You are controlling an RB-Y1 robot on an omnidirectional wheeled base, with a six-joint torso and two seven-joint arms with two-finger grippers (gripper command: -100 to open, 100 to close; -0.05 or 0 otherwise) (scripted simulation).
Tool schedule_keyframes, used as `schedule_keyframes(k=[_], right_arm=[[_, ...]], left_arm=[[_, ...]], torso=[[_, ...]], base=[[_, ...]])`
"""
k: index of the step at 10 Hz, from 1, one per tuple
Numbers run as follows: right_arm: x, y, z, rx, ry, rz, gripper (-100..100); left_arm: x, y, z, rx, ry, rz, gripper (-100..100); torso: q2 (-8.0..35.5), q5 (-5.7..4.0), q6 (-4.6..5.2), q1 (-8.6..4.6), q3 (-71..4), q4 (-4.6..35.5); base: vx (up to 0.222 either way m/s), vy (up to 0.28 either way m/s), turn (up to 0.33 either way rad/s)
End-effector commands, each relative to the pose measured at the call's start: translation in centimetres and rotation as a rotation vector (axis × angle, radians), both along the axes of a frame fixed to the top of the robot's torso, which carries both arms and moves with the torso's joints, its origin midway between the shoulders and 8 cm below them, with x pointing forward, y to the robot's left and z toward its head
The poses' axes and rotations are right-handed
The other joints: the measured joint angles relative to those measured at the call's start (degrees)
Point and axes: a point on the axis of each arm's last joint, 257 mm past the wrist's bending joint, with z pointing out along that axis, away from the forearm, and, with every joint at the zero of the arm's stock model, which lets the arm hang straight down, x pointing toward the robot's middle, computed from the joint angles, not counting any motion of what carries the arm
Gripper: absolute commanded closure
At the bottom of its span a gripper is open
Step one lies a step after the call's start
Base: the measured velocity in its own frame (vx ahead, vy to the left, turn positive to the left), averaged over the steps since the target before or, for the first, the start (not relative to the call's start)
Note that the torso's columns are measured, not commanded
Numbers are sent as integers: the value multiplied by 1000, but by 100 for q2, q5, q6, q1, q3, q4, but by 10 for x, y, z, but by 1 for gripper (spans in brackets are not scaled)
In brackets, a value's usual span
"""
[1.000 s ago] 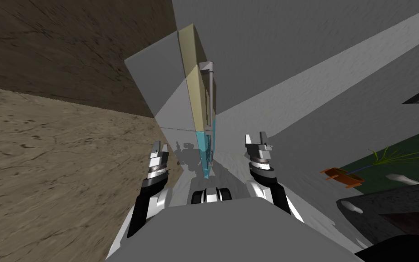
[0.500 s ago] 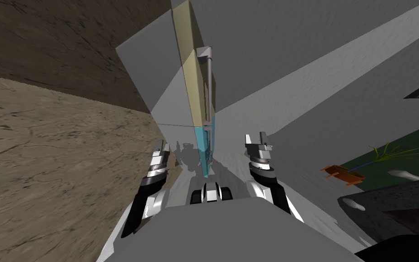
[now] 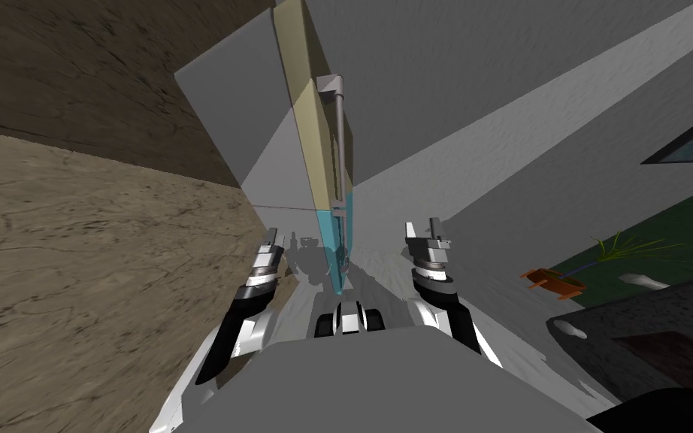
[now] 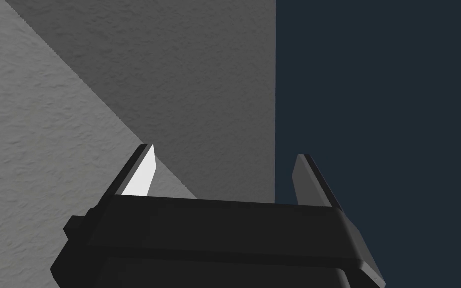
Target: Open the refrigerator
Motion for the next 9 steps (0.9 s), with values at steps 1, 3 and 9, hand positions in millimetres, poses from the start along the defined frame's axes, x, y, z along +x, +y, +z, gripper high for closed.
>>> schedule_keyframes(k=[1, 3, 9], right_arm=[[0, 0, 0, 0, 0, 0, 0], [0, 0, 0, 0, 0, 0, 0], [0, 0, 0, 0, 0, 0, 0]], left_arm=[[9, -3, 0, 6, 41, -11, -100], [14, -3, -2, 6, 63, -13, -100], [33, -5, -9, -8, 159, -17, -100]], torso=[[2, 0, 0, 1, 1, 0], [-1, 1, 0, 3, 0, 0], [5, 1, 0, 5, 3, 1]], base=[[5, -37, -47], [11, -33, -49], [11, -33, -56]])
